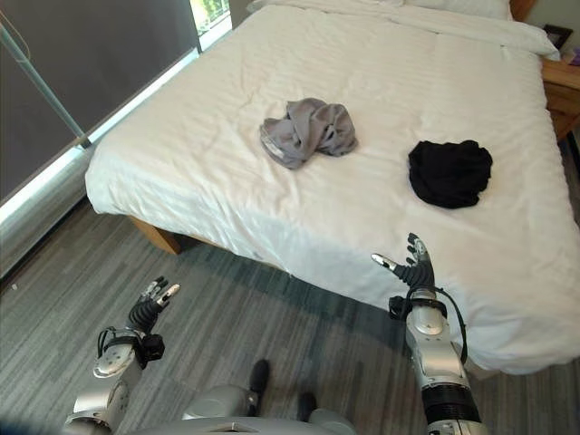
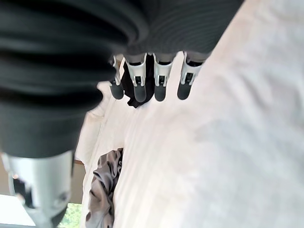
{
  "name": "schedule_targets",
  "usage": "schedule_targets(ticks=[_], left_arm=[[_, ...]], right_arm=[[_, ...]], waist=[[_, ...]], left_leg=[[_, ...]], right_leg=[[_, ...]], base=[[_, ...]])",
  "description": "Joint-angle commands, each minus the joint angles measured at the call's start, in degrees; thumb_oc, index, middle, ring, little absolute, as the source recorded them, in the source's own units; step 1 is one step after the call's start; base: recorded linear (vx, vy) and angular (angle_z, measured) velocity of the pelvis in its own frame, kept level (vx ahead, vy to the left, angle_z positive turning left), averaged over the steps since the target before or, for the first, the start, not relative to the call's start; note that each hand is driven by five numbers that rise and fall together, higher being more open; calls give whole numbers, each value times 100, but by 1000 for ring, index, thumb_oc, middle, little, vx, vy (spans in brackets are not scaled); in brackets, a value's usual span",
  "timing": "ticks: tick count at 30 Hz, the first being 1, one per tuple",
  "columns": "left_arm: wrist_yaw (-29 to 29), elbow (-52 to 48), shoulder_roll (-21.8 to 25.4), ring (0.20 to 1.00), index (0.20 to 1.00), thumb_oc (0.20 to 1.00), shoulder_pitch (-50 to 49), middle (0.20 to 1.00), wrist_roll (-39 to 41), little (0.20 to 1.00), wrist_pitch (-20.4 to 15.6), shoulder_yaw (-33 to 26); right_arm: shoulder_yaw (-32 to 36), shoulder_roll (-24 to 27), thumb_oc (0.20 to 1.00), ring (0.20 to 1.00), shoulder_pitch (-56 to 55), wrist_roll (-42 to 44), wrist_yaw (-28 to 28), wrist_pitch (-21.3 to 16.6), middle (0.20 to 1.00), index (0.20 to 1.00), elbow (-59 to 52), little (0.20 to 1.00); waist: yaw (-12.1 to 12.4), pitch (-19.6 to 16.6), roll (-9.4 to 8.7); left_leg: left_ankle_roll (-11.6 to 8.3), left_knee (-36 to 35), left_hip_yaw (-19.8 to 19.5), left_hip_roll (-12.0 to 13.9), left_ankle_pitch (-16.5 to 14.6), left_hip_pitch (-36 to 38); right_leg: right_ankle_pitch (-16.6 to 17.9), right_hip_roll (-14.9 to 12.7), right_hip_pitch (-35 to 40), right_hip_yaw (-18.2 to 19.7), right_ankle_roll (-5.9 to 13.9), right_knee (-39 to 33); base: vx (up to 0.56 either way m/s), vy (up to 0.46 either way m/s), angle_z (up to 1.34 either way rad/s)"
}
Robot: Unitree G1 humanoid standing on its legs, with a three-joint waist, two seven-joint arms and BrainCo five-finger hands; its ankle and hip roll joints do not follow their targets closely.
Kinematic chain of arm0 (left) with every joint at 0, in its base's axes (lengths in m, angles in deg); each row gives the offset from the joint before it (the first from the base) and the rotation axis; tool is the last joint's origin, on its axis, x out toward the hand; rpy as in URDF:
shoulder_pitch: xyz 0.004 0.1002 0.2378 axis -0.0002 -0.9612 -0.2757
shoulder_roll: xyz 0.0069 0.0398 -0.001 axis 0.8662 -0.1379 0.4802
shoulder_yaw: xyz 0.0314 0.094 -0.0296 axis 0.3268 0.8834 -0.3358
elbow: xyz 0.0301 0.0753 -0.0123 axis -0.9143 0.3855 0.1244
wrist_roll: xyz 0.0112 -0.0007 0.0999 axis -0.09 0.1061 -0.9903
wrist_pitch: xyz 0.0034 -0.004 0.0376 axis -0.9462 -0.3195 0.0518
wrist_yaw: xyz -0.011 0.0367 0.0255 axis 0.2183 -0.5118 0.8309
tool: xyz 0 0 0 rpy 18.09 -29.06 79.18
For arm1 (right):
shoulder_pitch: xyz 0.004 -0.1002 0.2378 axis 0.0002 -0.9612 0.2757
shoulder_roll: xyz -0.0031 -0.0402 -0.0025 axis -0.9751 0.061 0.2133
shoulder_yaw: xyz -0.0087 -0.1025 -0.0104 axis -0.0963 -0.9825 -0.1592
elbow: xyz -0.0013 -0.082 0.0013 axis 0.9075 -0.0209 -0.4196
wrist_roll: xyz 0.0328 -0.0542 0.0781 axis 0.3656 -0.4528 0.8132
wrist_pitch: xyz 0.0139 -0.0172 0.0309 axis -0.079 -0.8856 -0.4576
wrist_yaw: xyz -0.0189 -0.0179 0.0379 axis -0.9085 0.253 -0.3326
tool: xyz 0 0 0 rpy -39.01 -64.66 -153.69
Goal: Pick up bed clothes into laundry basket.
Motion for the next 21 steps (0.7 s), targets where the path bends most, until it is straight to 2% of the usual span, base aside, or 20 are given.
schedule_targets(ticks=[1,2,3,4,5,6,7,9,10,11,12,13,15,17,18,19,21], left_arm=[[9,-183,380,1000,1000,1000,234,1000,-357,1000,-215,7],[-2,-173,376,1000,1000,1000,259,1000,-329,1000,-221,35],[-2,-171,377,1000,1000,1000,259,1000,-328,1000,-223,37],[-52,-239,417,1000,1000,1000,230,1000,-332,1000,-227,110],[-53,-251,446,1000,1000,1000,235,1000,-364,1000,-238,149],[-33,-212,470,1000,1000,1000,244,1000,-401,1000,-251,211],[6,-173,473,1000,1000,1000,265,1000,-381,1000,-247,212],[57,-141,464,1000,1000,1000,269,1000,-316,1000,-242,198],[48,-125,469,1000,1000,1000,248,1000,-335,1000,-257,162],[48,-125,469,1000,1000,1000,248,1000,-335,1000,-257,162],[41,-112,460,1000,1000,1000,244,1000,-334,1000,-273,156],[53,-71,447,1000,1000,1000,348,1000,-350,1000,-276,207],[34,-58,357,1000,1000,1000,433,1000,-181,1000,-261,243],[-17,-89,249,1000,1000,1000,472,1000,21,1000,-262,299],[-37,-115,222,1000,1000,1000,441,1000,73,1000,-262,327],[-70,-133,213,1000,1000,1000,424,1000,74,1000,-258,367],[-90,-163,206,1000,1000,1000,388,1000,73,1000,-247,398]], right_arm=[[-63,89,1000,1000,136,-213,-37,-170,1000,1000,-477,1000],[-54,75,1000,1000,130,-203,-31,-169,1000,1000,-497,1000],[-53,74,1000,1000,126,-203,-31,-168,1000,1000,-499,1000],[-20,58,1000,1000,119,-203,1,-177,1000,1000,-517,1000],[5,48,1000,1000,124,-180,22,-185,1000,1000,-505,1000],[44,-7,1000,1000,144,-204,144,-177,1000,1000,-503,1000],[38,-45,1000,1000,169,-218,206,-189,1000,1000,-551,1000],[-21,-79,1000,1000,162,-245,218,-182,1000,1000,-664,1000],[-109,-59,1000,1000,168,-309,111,-175,1000,1000,-680,1000],[-109,-59,1000,1000,168,-309,112,-175,1000,1000,-680,1000],[-137,-7,1000,1000,197,-345,73,-183,1000,1000,-638,1000],[-137,106,1000,1000,195,-381,52,-197,1000,1000,-653,1000],[-78,215,1000,1000,166,-263,83,-191,1000,1000,-649,1000],[-27,387,1000,1000,190,-166,91,-179,1000,1000,-591,1000],[-22,474,1000,1000,223,-171,79,-171,1000,1000,-587,1000],[-9,569,1000,1000,293,-180,72,-151,1000,1000,-545,1000],[11,673,1000,1000,394,-192,87,-125,1000,1000,-493,1000]], waist=[[-108,131,-187],[-113,122,-173],[-125,124,-172],[-103,96,-121],[-121,100,-131],[-137,97,-224],[-136,95,-292],[-126,60,-366],[-102,-1,-421],[-103,1,-420],[-97,-25,-423],[-147,-46,-384],[-194,-39,-387],[-169,34,-436],[-133,50,-454],[-67,55,-479],[-40,40,-500]], left_leg=[[8,141,-240,146,156,-6],[-8,111,-251,188,134,23],[-9,104,-264,187,133,33],[-84,46,-280,357,37,112],[-132,16,-331,416,-12,153],[-230,-15,-400,479,-117,227],[-286,-22,-427,512,-101,212],[-404,-61,-449,668,-144,280],[-499,-66,-403,812,-143,328],[-499,-66,-405,813,-143,330],[-543,-59,-388,872,-143,326],[-761,14,-397,1111,-32,220],[-822,344,-490,1187,50,-9],[-851,926,-605,1081,132,-239],[-840,1076,-799,914,116,-319],[-811,1044,-969,739,95,-395],[-772,880,-968,656,56,-457]], right_leg=[[1634,-207,-435,-1,140,795],[1653,-373,-506,-60,110,683],[1644,-375,-493,-74,109,680],[1690,-826,-491,-349,85,166],[1751,-932,-417,-354,113,-125],[1986,-1022,-358,-107,225,-826],[2224,-1063,-400,113,307,-1077],[2382,-1145,-430,267,437,-1208],[2213,-1125,-326,136,462,-1300],[2213,-1124,-322,134,461,-1302],[2060,-1086,-262,79,449,-1347],[1744,-887,-153,-36,340,-1400],[1623,-778,-9,-286,193,-1483],[1588,-703,195,-480,86,-1600],[1575,-686,273,-532,59,-1672],[1575,-656,313,-519,37,-1717],[1566,-660,386,-574,43,-1766]], base=[[124,20,-40],[120,-7,5],[159,-122,65],[162,-175,44],[276,-343,10],[197,-341,-17],[196,-385,9],[153,-374,24],[131,-315,16],[120,-318,14],[74,-369,-10],[84,-441,-17],[56,-378,15],[52,-309,68],[39,-243,55],[34,-151,34],[71,-121,1]])
